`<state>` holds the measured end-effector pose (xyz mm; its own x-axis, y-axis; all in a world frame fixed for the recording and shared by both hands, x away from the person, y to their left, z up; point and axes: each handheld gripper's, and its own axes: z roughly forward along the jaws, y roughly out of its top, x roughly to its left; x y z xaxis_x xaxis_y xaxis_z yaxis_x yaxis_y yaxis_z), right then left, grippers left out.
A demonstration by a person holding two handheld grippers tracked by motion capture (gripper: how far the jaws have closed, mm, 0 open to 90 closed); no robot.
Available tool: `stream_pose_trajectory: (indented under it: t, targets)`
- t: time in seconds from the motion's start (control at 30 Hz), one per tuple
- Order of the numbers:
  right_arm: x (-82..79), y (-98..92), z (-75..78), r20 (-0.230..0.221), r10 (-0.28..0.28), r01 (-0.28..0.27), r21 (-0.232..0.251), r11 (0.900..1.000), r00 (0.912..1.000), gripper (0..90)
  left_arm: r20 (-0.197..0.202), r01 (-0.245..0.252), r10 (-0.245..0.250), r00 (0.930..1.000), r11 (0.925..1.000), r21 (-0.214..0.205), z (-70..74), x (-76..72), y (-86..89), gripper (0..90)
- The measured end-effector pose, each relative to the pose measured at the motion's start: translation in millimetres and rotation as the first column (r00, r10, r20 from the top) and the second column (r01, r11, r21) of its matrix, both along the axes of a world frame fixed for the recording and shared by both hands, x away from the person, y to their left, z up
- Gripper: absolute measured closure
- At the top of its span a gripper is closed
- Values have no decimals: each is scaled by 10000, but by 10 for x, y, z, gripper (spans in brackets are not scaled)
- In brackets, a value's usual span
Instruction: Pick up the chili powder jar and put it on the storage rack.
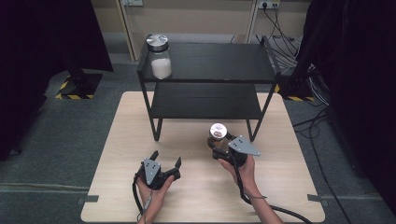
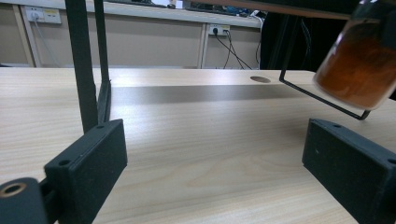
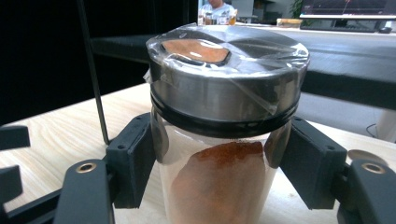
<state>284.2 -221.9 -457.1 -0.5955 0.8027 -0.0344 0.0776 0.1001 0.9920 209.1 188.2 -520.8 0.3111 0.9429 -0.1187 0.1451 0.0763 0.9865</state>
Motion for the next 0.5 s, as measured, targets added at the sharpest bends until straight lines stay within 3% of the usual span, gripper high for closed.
stream_pose_trajectory:
  t: [0.3,0.5]
  targets:
    - [-206,-67,133,448,-695,683,277,9973,9966,323,31,-9,9,10000,10000,43,-2,-5,-6,57]
    - [-298,-60,229,573,-1132,1128,105,9936,9919,323,24,-19,19,10000,10000,24,-2,-5,-6,58]
